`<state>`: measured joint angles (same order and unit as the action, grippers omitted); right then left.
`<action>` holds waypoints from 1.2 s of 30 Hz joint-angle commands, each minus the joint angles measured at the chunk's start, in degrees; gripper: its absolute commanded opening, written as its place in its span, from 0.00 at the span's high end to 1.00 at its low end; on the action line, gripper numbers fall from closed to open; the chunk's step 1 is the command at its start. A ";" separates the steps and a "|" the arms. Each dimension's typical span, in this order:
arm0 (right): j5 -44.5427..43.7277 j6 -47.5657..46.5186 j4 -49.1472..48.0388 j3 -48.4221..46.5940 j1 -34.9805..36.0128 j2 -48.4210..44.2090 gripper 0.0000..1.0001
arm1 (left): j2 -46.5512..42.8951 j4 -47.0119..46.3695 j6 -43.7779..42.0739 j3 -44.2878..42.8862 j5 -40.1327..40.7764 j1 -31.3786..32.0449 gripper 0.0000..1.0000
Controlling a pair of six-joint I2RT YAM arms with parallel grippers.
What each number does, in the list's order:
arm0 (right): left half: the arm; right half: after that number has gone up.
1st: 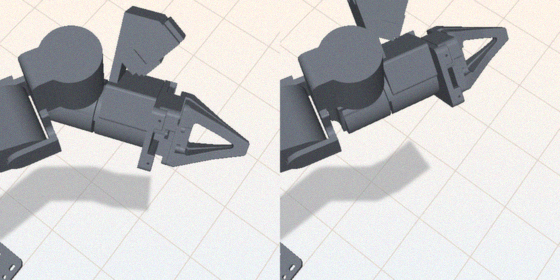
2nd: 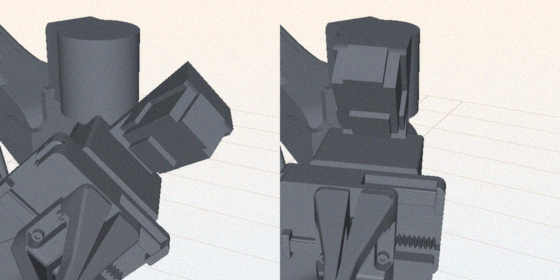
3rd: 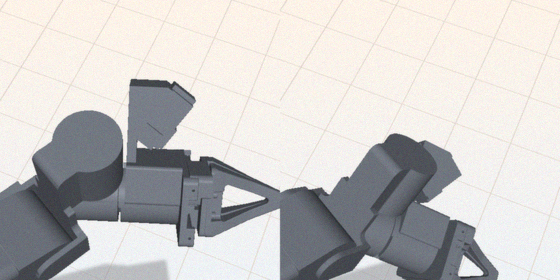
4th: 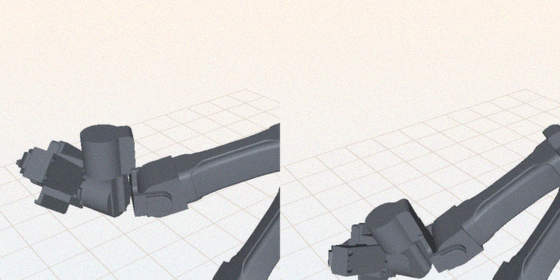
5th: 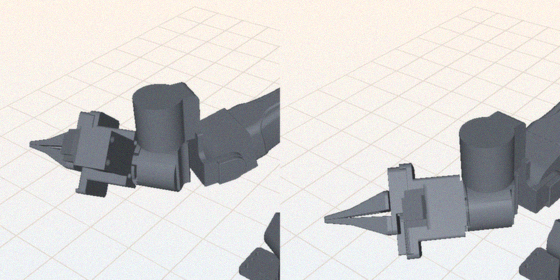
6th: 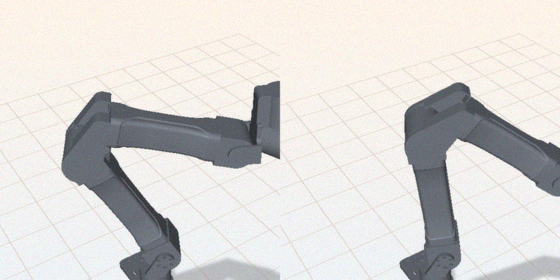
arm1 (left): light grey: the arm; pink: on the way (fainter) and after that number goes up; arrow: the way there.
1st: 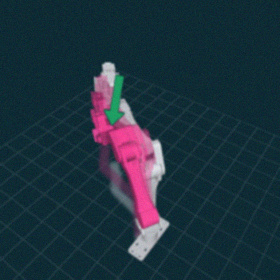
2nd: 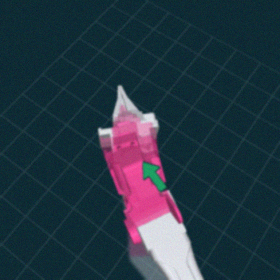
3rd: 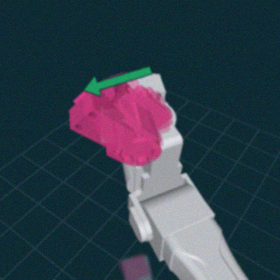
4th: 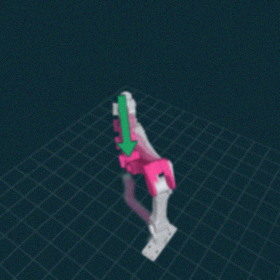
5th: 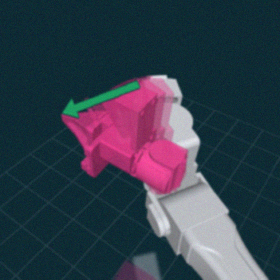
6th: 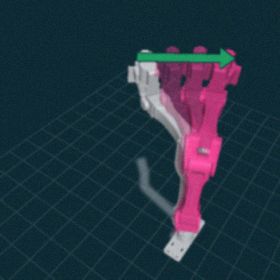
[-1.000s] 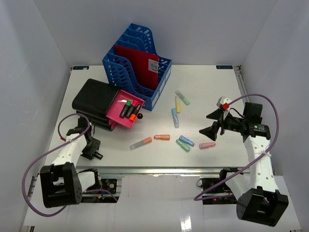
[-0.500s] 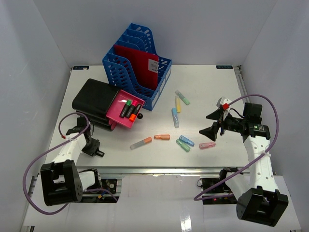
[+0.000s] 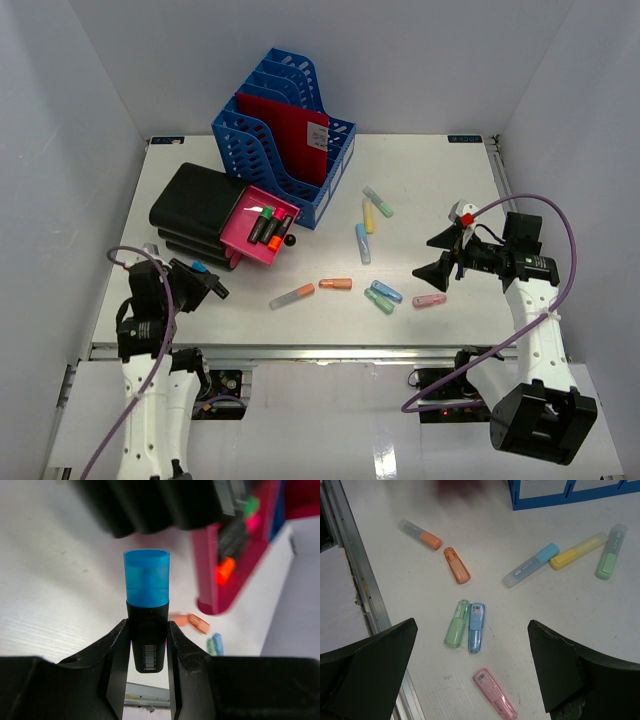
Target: Organize the desk
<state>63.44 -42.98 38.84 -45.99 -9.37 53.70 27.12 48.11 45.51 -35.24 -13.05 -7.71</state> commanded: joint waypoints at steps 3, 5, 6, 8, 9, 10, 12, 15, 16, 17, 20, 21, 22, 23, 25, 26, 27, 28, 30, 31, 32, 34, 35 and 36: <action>2.26 -1.41 -0.87 0.68 -0.26 1.24 0.02 | 3.20 -5.00 -11.99 -8.65 -13.92 2.63 1.00; 2.30 -1.60 -0.87 0.83 -0.30 1.61 0.02 | 7.85 -7.83 -14.30 -12.17 -13.57 4.60 1.00; 2.30 -1.67 -0.87 0.90 -0.30 1.76 0.02 | 10.19 -8.89 -15.61 -13.94 -13.32 5.58 1.00; 2.30 -1.85 -0.87 1.17 -0.31 1.76 0.02 | 14.77 -10.66 -19.27 -17.52 -12.50 6.61 1.00; 2.35 -1.95 -0.87 1.32 -0.41 1.76 0.02 | 18.97 -10.77 -20.81 -20.74 -11.73 7.63 1.00; 2.40 -2.07 -0.89 1.42 -0.49 1.81 0.02 | 22.58 -10.81 -22.51 -23.54 -10.60 9.31 1.00; 2.48 -2.32 -0.96 1.49 -0.63 2.05 0.02 | 27.94 -10.47 -26.00 -27.81 -5.85 15.68 1.00; 2.74 -2.46 -0.96 1.60 -0.92 2.43 0.02 | 35.00 -8.19 -30.12 -33.57 3.36 23.78 1.00; 2.69 -2.52 -0.91 1.60 -0.97 2.57 0.02 | 37.59 -6.60 -32.14 -35.47 8.43 26.00 1.00; 2.70 -2.55 -0.87 1.65 -1.10 2.73 0.02 | 40.47 -5.23 -33.83 -37.50 11.78 28.06 1.00; 3.00 -2.64 -0.78 1.73 -1.31 3.11 0.02 | 47.72 -2.94 -38.63 -42.05 20.35 31.21 1.00; 3.00 -2.64 -0.78 1.77 -1.35 3.16 0.02 | 48.93 -2.43 -40.41 -42.83 23.20 32.06 1.00; 3.00 -2.64 -0.78 1.71 -1.43 3.24 0.02 | 50.64 -2.18 -41.60 -43.89 25.38 32.51 1.00; 3.00 -2.67 -0.75 1.72 -1.41 3.32 0.02 | 51.72 -2.01 -42.97 -44.49 27.61 32.82 1.00; 3.06 -2.73 -0.76 1.78 -1.36 3.49 0.02 | 54.07 -1.80 -45.17 -45.45 31.68 33.32 1.00; 3.15 -2.73 -0.78 1.78 -1.36 3.46 0.02 | 54.61 -1.80 -45.87 -45.62 33.33 33.56 1.00; 3.18 -2.73 -0.73 1.78 -1.41 3.53 0.02 | 55.58 -1.80 -47.18 -46.00 35.51 33.98 0.99; 3.20 -2.73 -0.70 1.75 -1.44 3.63 0.02 | 57.05 -1.80 -48.27 -46.37 37.53 34.52 0.98; 3.27 -2.73 -0.69 1.69 -1.44 3.69 0.02 | 59.44 -1.85 -48.95 -46.55 40.54 35.93 0.95; 3.27 -2.73 -0.69 1.69 -1.43 3.69 0.02 | 60.04 -1.87 -49.01 -46.58 41.85 36.73 0.91; 3.27 -2.73 -0.69 1.69 -1.40 3.69 0.02 | 60.46 -1.83 -48.98 -46.59 42.97 37.46 0.86; 3.34 -2.73 -0.69 1.69 -1.43 3.62 0.02 | 61.17 -1.80 -48.87 -46.59 44.85 38.52 0.76; 3.36 -2.73 -0.69 1.76 -1.44 3.60 0.02 | 61.44 -1.95 -48.85 -46.51 45.41 38.87 0.70; 3.43 -2.73 -0.69 1.78 -1.44 3.60 0.02 | 61.55 -1.97 -48.85 -46.50 46.28 39.42 0.60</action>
<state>64.86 -45.14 38.81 -44.40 -10.50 57.17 89.18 46.06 -1.71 -79.66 25.97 29.50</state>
